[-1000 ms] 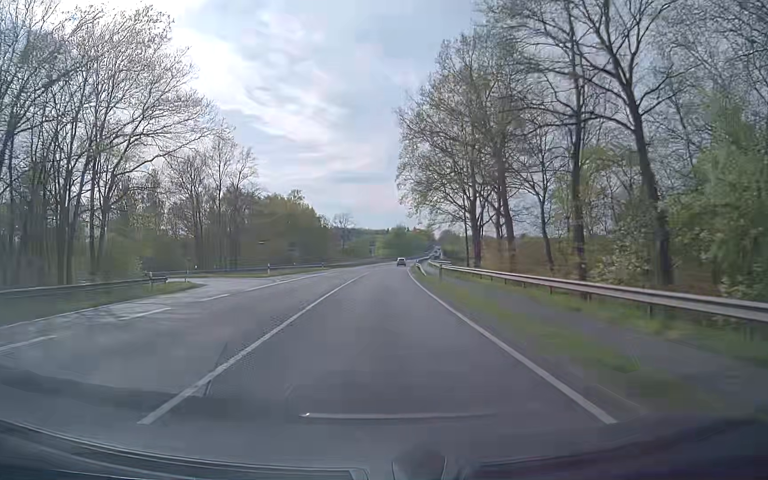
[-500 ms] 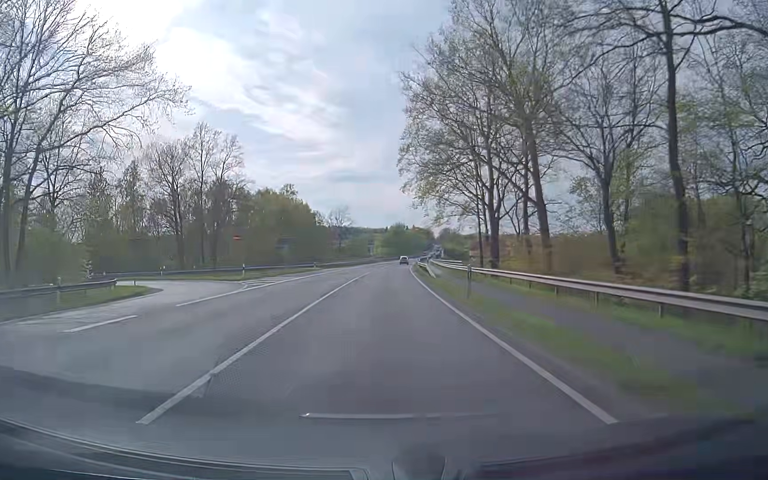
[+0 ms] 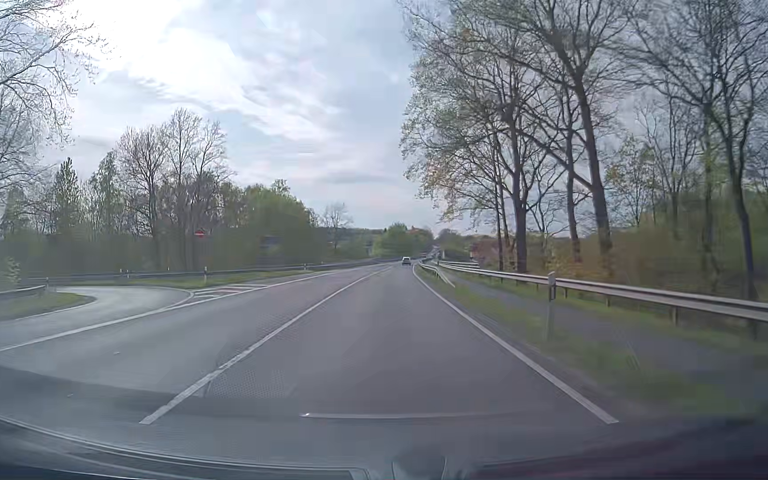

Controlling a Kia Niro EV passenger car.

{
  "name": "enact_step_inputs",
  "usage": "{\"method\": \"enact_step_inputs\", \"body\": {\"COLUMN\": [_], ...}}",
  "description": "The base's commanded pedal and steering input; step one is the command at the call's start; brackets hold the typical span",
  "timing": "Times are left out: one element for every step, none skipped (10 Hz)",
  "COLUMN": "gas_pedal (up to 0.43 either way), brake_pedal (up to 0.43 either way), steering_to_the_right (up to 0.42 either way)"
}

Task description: Follow the waypoints while adhering to traffic rules and regulations

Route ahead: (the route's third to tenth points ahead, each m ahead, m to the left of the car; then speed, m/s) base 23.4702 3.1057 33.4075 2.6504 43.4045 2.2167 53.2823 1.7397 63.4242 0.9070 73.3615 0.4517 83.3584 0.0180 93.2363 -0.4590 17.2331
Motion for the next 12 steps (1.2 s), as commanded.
{"method": "enact_step_inputs", "body": {"gas_pedal": [0.098,0.098,0.098,0.098,0.098,0.087,0.087,0.087,0.087,0.087,0.087,0.087], "brake_pedal": [0.0,0.0,0.0,0.0,0.0,0.0,0.0,0.0,0.0,0.0,0.0,0.0], "steering_to_the_right": [-0.002,-0.002,-0.002,-0.001,0.001,0.002,0.003,0.003,0.003,0.004,0.005,0.007]}}
